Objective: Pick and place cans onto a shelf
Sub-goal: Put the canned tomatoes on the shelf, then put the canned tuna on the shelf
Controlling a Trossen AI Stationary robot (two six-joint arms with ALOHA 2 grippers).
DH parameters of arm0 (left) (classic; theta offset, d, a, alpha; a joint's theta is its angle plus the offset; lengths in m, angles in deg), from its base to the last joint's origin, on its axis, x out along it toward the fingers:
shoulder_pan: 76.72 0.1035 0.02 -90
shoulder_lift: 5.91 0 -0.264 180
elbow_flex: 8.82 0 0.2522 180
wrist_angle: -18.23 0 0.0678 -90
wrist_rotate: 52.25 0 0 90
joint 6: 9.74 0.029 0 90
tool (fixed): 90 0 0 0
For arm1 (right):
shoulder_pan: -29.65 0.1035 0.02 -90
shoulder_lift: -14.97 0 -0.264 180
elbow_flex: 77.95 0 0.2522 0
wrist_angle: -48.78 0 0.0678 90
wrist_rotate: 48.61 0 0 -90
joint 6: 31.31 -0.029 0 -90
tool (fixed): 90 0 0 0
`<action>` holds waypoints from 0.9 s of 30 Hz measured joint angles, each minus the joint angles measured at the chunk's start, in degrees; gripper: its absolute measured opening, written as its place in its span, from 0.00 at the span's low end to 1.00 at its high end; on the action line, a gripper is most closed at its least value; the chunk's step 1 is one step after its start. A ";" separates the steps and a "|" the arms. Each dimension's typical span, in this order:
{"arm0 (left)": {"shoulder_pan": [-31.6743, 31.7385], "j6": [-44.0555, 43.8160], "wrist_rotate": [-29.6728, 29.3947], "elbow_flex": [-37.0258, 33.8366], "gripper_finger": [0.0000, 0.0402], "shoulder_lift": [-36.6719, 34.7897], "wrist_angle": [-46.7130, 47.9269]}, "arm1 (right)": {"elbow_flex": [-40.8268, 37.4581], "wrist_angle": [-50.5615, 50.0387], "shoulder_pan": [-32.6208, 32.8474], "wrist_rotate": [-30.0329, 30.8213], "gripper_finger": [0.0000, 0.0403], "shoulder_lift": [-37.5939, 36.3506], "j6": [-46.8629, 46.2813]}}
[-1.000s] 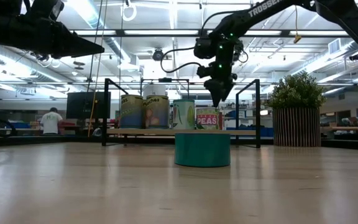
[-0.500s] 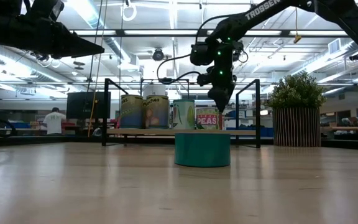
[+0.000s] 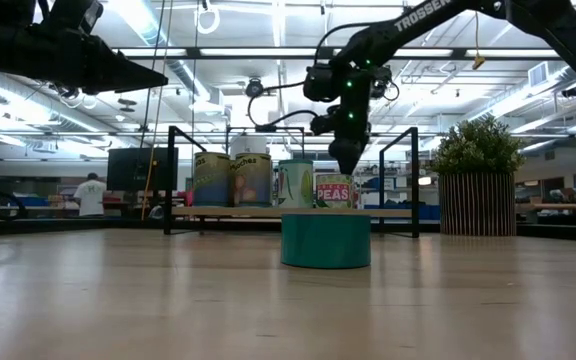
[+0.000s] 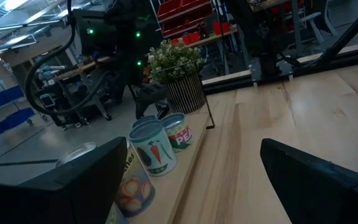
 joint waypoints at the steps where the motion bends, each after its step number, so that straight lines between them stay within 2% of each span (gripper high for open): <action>1: 0.00 0.00 0.00 0.00 0.93 0.00 0.00 | 0.00 0.10 0.17 -0.09 0.93 0.00 0.45; 11: 0.00 0.00 0.00 0.00 0.93 -0.02 0.07 | 0.02 1.78 1.33 -1.72 0.93 0.00 3.27; 19: 0.01 0.00 0.00 0.00 0.93 -0.01 0.05 | 0.48 1.35 1.98 1.86 0.93 0.00 4.03; 27: 0.01 -0.20 0.00 0.00 0.93 0.00 0.04 | 5.25 -0.12 7.45 1.98 0.93 -0.04 3.27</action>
